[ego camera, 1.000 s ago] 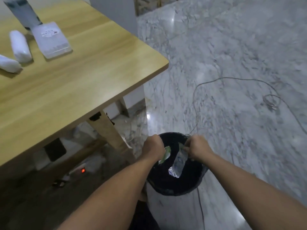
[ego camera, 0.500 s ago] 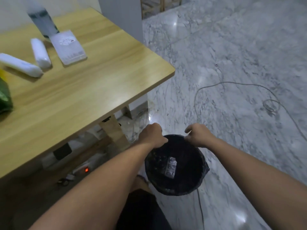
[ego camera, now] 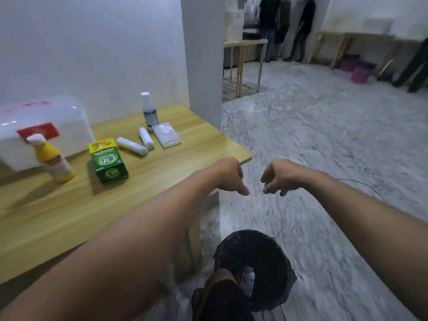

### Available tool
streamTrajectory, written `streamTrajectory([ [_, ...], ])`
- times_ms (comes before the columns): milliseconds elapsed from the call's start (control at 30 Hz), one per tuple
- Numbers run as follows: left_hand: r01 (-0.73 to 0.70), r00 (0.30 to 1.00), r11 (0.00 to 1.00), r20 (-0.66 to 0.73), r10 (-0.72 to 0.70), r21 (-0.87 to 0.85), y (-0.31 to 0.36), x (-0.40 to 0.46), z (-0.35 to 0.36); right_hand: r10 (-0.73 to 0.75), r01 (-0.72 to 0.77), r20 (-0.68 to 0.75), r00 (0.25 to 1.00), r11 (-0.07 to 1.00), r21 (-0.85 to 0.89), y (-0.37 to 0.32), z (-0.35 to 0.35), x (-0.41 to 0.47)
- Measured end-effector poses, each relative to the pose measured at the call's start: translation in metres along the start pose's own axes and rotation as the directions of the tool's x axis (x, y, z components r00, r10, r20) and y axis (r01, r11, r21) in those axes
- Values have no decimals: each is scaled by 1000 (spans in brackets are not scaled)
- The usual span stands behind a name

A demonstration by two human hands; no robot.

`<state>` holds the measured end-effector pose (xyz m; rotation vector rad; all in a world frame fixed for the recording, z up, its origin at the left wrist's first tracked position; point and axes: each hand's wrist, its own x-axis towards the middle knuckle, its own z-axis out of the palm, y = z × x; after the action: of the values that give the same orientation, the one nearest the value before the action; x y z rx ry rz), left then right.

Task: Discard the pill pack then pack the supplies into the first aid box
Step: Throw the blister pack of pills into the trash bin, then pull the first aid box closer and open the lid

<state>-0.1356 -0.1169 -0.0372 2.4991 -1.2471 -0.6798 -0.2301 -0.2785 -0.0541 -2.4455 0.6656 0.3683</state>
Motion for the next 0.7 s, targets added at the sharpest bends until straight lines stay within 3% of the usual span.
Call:
streamTrajectory([
  [367,61,980,998,-189,-65,-23,-33,-113,-111,-316,302,-47,948,934,-188,-149,-60,-57],
  [700,186,864,982,-475,-168,-8,-138,-199,-187,-584,524,-139,800,792,-313,-294,-43,-41],
])
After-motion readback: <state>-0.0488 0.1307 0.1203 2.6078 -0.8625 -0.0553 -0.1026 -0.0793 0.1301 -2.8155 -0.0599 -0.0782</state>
